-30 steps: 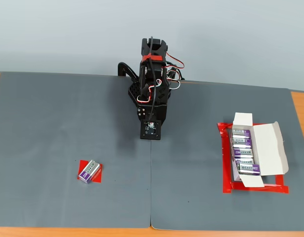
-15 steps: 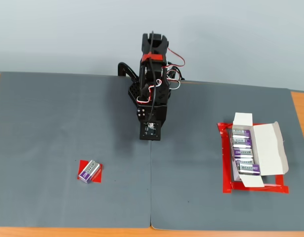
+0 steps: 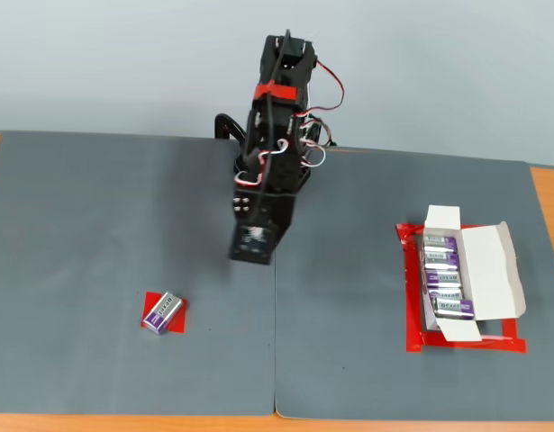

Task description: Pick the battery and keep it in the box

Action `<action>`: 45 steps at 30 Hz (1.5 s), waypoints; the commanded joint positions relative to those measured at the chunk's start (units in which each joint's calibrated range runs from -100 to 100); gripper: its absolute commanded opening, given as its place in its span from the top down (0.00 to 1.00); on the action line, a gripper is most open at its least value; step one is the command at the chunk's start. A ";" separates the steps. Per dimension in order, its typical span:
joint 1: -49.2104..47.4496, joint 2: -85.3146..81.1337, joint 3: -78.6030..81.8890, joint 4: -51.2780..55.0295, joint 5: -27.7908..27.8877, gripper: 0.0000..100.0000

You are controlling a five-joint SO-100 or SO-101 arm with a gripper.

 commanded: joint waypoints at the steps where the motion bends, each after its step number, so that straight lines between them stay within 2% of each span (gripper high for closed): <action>1: 4.42 6.33 -9.11 -0.73 -0.19 0.97; 13: 16.28 24.22 -20.15 -10.45 0.49 0.98; 18: 18.07 30.07 -21.33 -14.27 3.62 0.97; 25: 18.29 35.33 -23.22 -18.18 5.13 0.97; 32: 18.00 41.60 -29.19 -18.18 4.66 0.97; 41: 17.03 45.42 -29.47 -17.66 5.13 0.97; 45: 15.76 46.60 -29.10 -17.57 4.76 0.90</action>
